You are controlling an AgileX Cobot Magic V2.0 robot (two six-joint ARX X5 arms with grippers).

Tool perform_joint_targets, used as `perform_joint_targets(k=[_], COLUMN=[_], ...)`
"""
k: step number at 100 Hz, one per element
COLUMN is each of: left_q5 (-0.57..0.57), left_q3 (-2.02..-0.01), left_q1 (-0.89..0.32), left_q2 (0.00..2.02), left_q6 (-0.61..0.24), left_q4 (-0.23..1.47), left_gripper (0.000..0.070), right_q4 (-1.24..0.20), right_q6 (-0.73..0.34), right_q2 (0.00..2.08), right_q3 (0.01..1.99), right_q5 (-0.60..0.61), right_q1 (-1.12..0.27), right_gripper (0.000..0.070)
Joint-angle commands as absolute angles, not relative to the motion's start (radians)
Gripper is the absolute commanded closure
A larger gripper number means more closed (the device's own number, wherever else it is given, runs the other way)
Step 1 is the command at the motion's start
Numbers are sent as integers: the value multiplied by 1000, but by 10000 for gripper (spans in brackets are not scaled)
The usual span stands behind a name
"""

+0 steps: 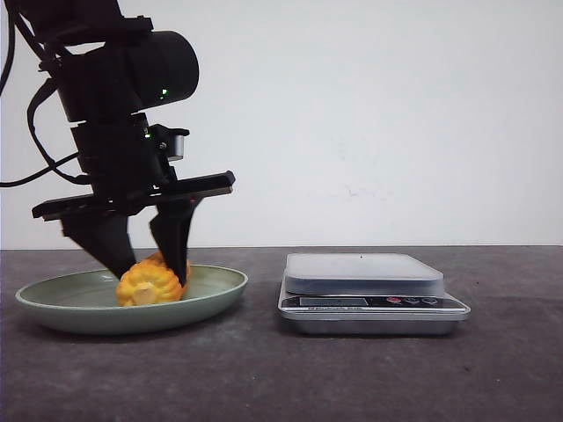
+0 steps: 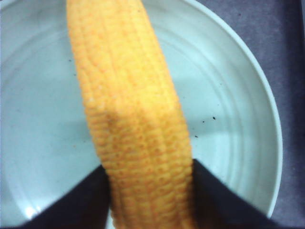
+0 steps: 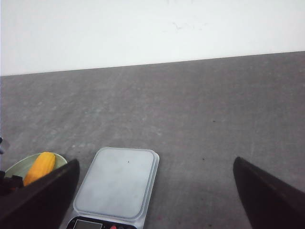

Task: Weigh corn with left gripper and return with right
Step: 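Lower the left gripper onto the yellow corn cob on the plate and grasp it, then carry the corn with the left gripper onto the scale and release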

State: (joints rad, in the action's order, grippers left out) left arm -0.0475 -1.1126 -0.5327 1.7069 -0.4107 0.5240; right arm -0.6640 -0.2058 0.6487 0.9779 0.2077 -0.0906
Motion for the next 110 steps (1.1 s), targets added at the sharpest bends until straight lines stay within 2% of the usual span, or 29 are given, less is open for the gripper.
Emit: perform_joint_targets(k=[1, 24, 32, 47, 60, 83, 110], left_q5=[-56, -44, -3, -7, -20, -20, -15], left_q3=[-1125, -1149, -1224, -1399, -1557, -1759, -1806], left_q1=[-537, -564, -595, -682, -746, -791, -800], left_q2=[1717, 1586, 1563, 1581, 1673, 1913, 2082], left_q6=[-393, -374, -366, -354, -377, -391, -436], left_q4=[518, 542, 606, 656, 664, 712, 720], left_gripper=[699, 697, 697, 695, 694, 695, 696], right_q4=[-656, -660, -660, -660, -659, -659, -661], right_q6=[-193, -194, -194, -194, -195, -196, -195], right_q2=[652, 652, 652, 652, 652, 652, 652], right_q3=[997, 997, 997, 997, 997, 997, 997], right_q5=[205, 206, 206, 206, 206, 206, 202], right_q1=[-92, -92, -92, -92, -92, -92, -92], right_gripper=[44, 44, 44, 44, 44, 44, 44])
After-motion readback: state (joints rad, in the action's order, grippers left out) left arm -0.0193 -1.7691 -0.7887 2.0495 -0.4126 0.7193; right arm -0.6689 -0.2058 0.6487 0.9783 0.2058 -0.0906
